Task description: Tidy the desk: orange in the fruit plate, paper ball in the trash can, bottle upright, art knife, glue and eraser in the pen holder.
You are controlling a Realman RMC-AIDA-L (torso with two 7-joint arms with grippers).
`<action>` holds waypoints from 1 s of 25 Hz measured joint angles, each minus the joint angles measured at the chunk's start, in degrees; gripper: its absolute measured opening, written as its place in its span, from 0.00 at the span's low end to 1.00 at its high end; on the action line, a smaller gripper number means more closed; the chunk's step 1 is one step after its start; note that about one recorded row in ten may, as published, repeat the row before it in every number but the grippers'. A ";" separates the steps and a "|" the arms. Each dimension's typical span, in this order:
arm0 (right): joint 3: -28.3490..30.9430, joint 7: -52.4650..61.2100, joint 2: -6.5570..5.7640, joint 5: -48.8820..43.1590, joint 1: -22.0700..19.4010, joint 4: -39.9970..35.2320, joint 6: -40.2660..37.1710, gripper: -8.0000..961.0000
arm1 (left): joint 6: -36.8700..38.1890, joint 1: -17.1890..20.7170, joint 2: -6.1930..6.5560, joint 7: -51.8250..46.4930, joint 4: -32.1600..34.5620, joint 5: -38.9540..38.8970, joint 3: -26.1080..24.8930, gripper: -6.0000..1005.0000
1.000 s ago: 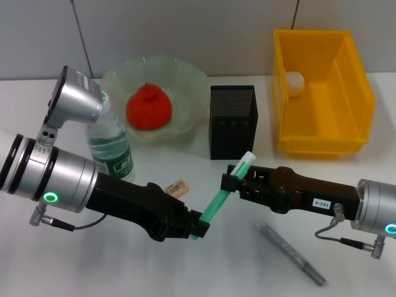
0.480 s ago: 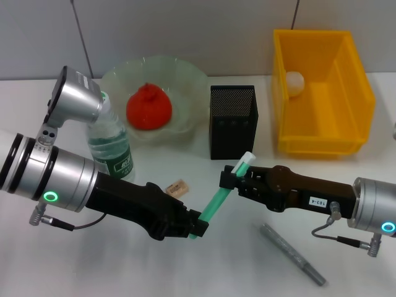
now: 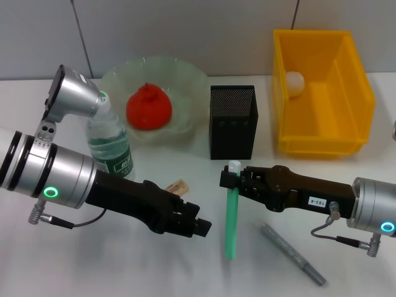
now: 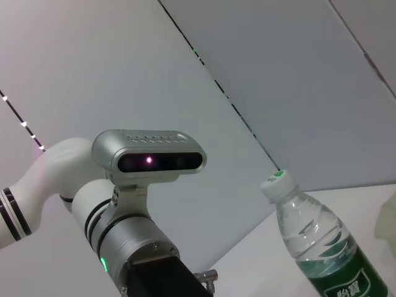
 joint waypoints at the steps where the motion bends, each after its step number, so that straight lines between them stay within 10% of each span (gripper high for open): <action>1: 0.00 0.00 0.00 0.00 0.00 0.00 0.00 0.19 | -0.07 0.00 0.00 -0.04 0.00 0.02 -0.04 0.39; 12: 0.15 0.04 -0.31 1.19 -0.66 -1.54 -1.76 0.18 | 0.06 2.49 1.18 1.26 0.90 -0.02 -4.11 0.81; 25: 1.40 13.61 -0.44 3.67 0.66 -25.99 -4.55 0.19 | 0.30 11.66 -0.02 18.51 0.08 -3.40 -15.00 0.81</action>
